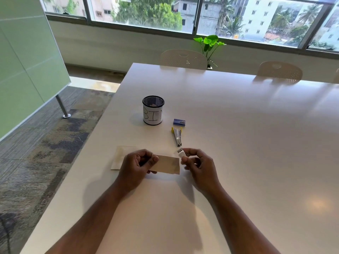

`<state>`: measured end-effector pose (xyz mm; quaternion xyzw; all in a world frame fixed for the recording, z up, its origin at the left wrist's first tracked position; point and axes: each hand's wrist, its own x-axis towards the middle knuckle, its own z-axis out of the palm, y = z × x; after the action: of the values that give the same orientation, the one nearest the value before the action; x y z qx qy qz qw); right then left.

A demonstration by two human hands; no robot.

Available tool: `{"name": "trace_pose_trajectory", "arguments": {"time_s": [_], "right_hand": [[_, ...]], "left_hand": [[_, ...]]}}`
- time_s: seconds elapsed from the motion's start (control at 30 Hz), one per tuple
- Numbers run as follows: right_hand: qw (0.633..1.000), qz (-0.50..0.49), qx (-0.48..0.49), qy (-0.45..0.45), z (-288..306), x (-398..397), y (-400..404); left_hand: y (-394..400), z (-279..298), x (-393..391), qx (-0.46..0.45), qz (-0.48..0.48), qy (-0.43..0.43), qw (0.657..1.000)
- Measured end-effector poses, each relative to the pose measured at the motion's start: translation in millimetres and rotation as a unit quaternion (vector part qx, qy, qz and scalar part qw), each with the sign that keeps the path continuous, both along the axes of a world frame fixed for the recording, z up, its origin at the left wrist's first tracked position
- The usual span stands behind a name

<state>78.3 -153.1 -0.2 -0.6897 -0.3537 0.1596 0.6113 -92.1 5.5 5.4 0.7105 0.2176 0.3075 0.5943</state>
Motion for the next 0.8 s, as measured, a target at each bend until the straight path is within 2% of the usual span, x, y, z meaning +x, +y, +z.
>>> {"name": "trace_pose_trajectory", "arguments": {"time_s": [0.5, 0.8], "right_hand": [[0.991, 0.123, -0.052, 0.02, 0.0, -1.5, -1.9], [0.987, 0.127, -0.1, -0.025, 2.0, -16.1, 10.4]], "left_hand": [[2.3, -3.1, 2.1, 0.026, 0.009, -0.024, 0.999], [3.4, -10.9, 6.0, 0.046, -0.005, -0.028, 0.999]]}}
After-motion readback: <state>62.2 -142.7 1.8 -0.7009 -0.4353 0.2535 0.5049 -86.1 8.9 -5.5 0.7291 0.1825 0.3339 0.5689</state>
